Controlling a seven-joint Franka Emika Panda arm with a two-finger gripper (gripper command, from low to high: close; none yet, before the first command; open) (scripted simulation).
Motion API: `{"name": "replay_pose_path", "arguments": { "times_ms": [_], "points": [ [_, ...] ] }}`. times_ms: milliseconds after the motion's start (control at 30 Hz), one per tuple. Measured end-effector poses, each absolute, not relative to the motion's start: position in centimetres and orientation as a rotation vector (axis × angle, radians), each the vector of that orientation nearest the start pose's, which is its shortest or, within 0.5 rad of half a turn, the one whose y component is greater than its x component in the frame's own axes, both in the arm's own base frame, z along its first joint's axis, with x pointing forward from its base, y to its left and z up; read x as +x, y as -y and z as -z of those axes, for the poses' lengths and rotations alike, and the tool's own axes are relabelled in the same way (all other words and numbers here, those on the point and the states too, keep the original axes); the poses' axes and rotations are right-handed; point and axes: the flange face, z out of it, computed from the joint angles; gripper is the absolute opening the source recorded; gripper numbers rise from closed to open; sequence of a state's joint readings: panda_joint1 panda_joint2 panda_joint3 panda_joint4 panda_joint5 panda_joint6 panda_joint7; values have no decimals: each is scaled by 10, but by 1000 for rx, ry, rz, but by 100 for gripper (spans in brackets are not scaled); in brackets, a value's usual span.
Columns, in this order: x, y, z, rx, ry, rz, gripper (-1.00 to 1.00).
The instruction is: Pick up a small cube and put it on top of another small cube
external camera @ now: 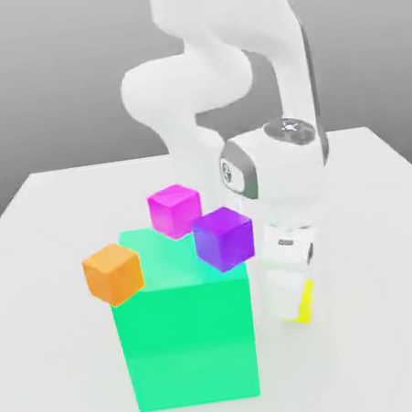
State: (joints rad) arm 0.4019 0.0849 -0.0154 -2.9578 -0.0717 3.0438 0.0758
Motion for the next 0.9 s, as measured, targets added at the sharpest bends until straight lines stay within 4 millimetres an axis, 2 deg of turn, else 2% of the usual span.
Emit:
{"name": "replay_pose_path", "arguments": {
  "times_ms": [133,167,300,400,533,633,733,867,900],
  "points": [
    [289,-123,-186,-3088,600,1,-100],
    [292,-131,-196,-3075,644,33,-100],
    [336,-154,-254,-3078,582,171,-100],
    [363,-152,-298,-3107,398,217,-100],
    [387,-131,-350,-3134,69,216,-100],
    [398,-111,-390,-3129,-190,207,-100],
    [400,-77,-415,-3095,-508,134,-100],
    [392,-28,-444,-2994,-934,19,-100],
    [391,-22,-443,-2977,-987,7,-100]
  ]
}}
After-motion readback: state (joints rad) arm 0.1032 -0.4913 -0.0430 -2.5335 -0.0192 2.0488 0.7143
